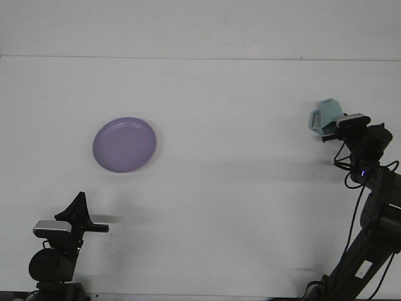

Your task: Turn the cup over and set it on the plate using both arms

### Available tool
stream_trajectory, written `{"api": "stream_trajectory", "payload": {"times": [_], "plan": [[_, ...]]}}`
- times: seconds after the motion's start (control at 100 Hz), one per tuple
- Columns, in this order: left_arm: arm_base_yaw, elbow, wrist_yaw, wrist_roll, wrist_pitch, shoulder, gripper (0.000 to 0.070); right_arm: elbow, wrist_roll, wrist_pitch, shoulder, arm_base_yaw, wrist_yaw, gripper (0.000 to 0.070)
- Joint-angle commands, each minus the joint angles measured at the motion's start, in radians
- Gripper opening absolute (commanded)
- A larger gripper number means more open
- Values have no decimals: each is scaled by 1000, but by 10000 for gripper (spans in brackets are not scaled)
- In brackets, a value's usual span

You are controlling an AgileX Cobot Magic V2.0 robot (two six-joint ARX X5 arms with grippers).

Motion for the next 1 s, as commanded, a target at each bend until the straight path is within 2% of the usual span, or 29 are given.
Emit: {"api": "stream_trajectory", "payload": {"times": [0.0,0.12,0.29,0.35,0.52,0.63,0.81,0.99], "plan": [[2,-18,-3,-2,17,-1,14,18,80,-6,-59,-5,-1,1],[2,-18,-3,-2,17,-1,14,18,153,-113,-164,0,7,1],[2,-18,-3,-5,17,-1,14,18,286,-293,-343,26,78,1],[2,-18,-3,-25,18,-1,14,18,323,-374,-410,40,91,1],[2,-18,-3,-29,18,-1,13,50,434,-710,-574,112,114,1],[2,-18,-3,-39,22,-1,13,109,476,-975,-629,186,113,1],[2,-18,-3,-55,44,-1,13,231,467,-1353,-637,353,112,1],[2,-18,-3,-56,43,-1,13,253,431,-1536,-635,545,125,1]]}}
